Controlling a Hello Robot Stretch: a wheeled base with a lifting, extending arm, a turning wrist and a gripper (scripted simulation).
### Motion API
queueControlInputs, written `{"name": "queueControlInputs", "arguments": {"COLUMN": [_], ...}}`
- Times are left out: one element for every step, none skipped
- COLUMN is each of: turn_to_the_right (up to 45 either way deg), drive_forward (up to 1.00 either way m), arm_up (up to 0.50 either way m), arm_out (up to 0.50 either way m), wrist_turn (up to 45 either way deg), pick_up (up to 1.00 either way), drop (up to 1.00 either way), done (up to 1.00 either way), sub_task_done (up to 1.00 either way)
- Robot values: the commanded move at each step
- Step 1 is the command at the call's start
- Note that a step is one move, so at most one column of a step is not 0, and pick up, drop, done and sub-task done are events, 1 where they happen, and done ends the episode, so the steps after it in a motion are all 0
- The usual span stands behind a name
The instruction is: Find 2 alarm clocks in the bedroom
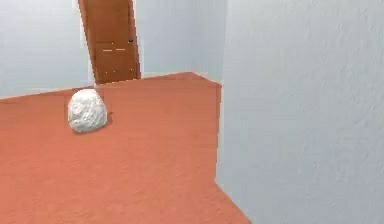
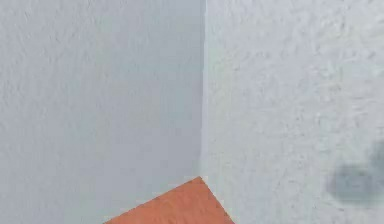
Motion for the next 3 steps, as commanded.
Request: {"name": "queueControlInputs", "arguments": {"turn_to_the_right": [-45.0, -45.0, -33.0], "drive_forward": [0.00, 0.00, 0.00], "arm_up": [0.00, 0.00, 0.00], "arm_out": [0.00, 0.00, 0.00], "wrist_turn": [0.0, 0.0, 0.0], "pick_up": [0.00, 0.00, 0.00], "drop": [0.00, 0.00, 0.00], "done": [0.00, 0.00, 0.00], "sub_task_done": [0.00, 0.00, 0.00]}}
